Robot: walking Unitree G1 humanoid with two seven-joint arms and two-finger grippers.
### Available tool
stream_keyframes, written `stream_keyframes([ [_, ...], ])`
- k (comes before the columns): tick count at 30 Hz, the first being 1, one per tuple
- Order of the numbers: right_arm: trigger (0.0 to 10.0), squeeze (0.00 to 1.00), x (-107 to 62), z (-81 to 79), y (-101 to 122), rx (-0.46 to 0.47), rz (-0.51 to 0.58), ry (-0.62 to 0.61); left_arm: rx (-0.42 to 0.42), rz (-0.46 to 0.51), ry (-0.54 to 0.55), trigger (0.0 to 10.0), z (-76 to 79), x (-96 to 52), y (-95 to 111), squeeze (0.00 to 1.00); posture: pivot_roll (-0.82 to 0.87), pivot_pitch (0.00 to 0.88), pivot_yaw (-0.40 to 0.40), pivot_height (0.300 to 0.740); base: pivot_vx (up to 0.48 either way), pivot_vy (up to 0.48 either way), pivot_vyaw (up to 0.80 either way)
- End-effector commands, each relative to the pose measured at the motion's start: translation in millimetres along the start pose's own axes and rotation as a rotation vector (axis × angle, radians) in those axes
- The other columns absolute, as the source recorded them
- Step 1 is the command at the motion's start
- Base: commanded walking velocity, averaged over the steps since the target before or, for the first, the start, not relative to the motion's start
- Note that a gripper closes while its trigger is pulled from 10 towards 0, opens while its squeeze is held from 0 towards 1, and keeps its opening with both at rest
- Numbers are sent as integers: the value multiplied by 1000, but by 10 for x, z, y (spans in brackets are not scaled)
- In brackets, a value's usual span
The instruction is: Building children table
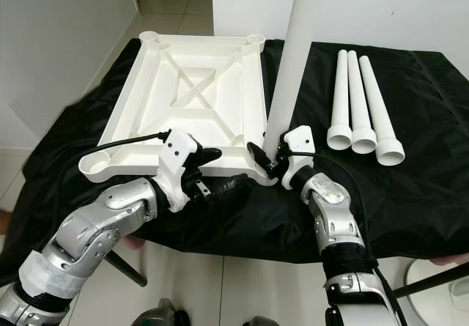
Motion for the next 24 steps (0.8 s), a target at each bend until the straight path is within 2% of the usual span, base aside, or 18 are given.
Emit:
stream_keyframes([
  [1, 10000, 0, -21, -49, -159, 12, -73, -39, 12, 2, -121, 10000, 128, -7, 5, 0, 10, 17, 32, 740, 0, 0, 0],
  [3, 10000, 0, 2, -51, -181, 23, -85, -124, 13, 6, -117, 10000, 121, 0, 10, 0, 11, 19, 33, 740, 0, 0, 0],
  [4, 10000, 0, 2, -51, -181, 23, -85, -124, 13, 6, -117, 10000, 121, 0, 10, 0, 11, 19, 33, 740, 0, 0, 0],
  [7, 10000, 0, 29, -84, -251, 109, -144, -367, 20, 10, -104, 10000, 92, 14, 36, 0, 13, 21, 37, 740, 0, 0, 0],
  [8, 10000, 0, 29, -84, -251, 109, -144, -367, 20, 10, -104, 10000, 92, 14, 36, 0, 13, 21, 37, 740, 0, 0, 0],
  [9, 10000, 0, 20, -96, -262, 125, -154, -441, 17, 9, -100, 10000, 85, 12, 37, 0, 13, 19, 38, 740, 0, 0, 0],
  [11, 10000, 0, 20, -96, -262, 125, -154, -441, 17, 9, -100, 10000, 85, 12, 37, 0, 13, 19, 38, 740, 0, 0, 0],
  [13, 10000, 0, -7, -118, -283, 148, -181, -583, 16, 3, -95, 10000, 85, 3, 30, 0, 16, 29, 41, 740, 0, 0, 0],
  [15, 10000, 0, 7, -173, -259, 170, -183, -659, 16, 4, -92, 10000, 85, 4, 28, 0, 16, 29, 41, 740, 0, 0, 0],
  [18, 10000, 0, 60, -239, -195, 219, -141, -634, 8, 8, -99, 10000, 94, 9, 32, 0, 15, 35, 47, 740, 0, 0, 0],
  [21, 10000, 0, 72, -237, -90, 236, -71, -574, 14, 9, -106, 10000, 114, 8, 26, 0, 11, 38, 52, 740, 0, 0, 0],
  [24, 10000, 0, 72, -237, -90, 236, -71, -574, 14, 9, -106, 10000, 114, 8, 26, 0, 11, 38, 52, 740, 0, 0, 0],
])
Point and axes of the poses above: a point about 5 cm out from each wrist's last joint towards the gripper, its own x axis pointing out of the wrist towards the gripper, its own y axis along the axis of the wrist's last joint, z = x × y, the point moved 3 cm from there along x, pointing out of the wrist towards the gripper, and after that the axes turned 2 degrees about -x, right-handed, at the moved point
